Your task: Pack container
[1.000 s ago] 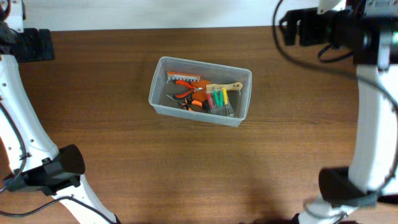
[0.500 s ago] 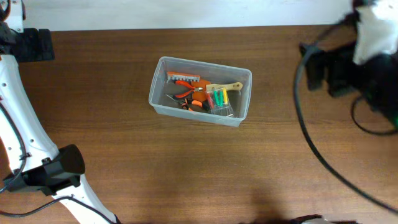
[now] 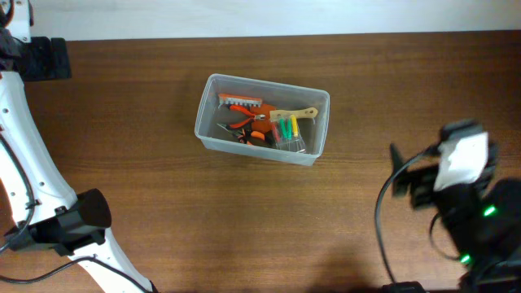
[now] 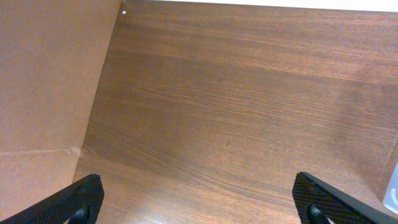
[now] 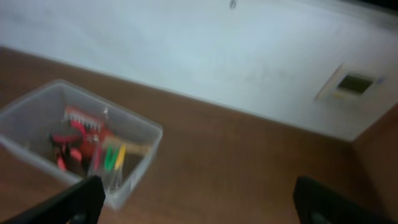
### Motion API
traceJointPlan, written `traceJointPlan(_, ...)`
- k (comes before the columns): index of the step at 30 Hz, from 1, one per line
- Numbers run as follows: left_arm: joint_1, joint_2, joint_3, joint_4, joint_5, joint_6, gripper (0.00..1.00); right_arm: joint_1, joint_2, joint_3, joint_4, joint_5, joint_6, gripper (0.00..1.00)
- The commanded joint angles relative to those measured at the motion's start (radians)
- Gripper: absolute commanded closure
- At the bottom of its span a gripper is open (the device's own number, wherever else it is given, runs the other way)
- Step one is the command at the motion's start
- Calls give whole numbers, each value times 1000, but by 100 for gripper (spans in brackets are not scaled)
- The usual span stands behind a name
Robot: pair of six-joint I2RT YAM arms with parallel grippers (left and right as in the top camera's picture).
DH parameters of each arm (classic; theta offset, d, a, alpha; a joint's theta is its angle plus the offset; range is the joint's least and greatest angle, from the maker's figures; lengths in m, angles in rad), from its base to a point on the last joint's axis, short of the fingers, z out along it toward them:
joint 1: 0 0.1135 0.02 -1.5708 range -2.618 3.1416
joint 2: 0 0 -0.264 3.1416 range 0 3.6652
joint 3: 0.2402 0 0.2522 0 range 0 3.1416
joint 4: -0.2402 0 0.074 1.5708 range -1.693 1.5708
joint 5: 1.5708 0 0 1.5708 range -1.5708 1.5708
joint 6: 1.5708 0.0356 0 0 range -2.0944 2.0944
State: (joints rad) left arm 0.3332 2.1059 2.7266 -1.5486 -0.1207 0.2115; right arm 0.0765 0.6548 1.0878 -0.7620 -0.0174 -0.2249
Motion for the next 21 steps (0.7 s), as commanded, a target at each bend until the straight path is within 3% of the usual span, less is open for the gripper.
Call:
traceJointPlan(1, 3, -2, 3, -1, 0, -17, 1, -7, -145, -218, 55, 14, -6, 2)
traceJointPlan(10, 3, -2, 3, -1, 0, -17, 1, -14, -507, -703, 146, 14, -3, 2)
traceJointPlan(21, 3, -2, 3, -1, 0, -17, 1, -156, -652, -898, 146, -17, -3, 2)
